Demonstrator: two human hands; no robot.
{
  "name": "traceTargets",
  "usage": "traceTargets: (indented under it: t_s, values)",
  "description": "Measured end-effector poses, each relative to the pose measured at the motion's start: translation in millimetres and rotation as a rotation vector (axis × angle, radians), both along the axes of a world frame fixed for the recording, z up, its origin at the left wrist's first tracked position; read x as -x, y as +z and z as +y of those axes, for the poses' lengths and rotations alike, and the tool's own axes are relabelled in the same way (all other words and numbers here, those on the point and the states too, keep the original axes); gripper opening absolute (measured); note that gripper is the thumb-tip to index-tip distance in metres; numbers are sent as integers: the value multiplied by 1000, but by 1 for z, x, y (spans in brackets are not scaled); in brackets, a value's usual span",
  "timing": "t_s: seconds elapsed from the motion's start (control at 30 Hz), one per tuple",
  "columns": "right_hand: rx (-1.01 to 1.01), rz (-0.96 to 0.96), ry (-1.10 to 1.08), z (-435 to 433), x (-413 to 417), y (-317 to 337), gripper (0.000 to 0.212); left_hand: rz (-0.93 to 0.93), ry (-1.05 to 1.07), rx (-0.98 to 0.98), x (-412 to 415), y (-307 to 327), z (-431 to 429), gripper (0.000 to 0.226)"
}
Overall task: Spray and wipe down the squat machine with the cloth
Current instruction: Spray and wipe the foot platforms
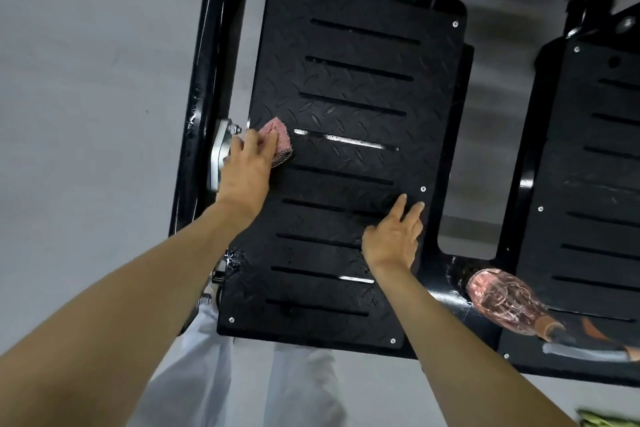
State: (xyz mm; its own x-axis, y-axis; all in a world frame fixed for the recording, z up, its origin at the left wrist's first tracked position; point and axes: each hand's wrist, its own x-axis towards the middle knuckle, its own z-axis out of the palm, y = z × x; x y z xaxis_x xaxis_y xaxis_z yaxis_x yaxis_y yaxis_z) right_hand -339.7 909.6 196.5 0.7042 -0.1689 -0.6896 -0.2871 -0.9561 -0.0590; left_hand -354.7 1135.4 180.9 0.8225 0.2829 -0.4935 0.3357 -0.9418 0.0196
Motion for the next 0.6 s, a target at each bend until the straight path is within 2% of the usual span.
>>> traceTargets:
  t_s: [0.07, 0.23, 0.33, 0.37, 0.43, 0.53, 0.6]
  values:
    - [5, 8, 18, 2, 6, 1, 79, 69, -76, -12, 13, 4, -18, 81]
    - [24, 51, 42, -6, 22, 6, 79, 134, -738, 111, 51, 10, -51, 84]
    - [28, 75, 63, -13, 28, 8, 80, 129, -873, 36, 51, 11, -25, 89]
    - [28, 81, 65, -15, 30, 8, 81, 131, -834, -7, 50, 12, -14, 94]
    - [33, 85, 68, -18, 31, 8, 80, 147, -617, -62, 48, 14, 5, 100]
    - [37, 87, 34, -20, 31, 8, 80, 110, -219, -19, 51, 10, 10, 90]
    - [33, 84, 7, -20, 33, 9, 80, 88, -75, 0, 57, 7, -5, 86]
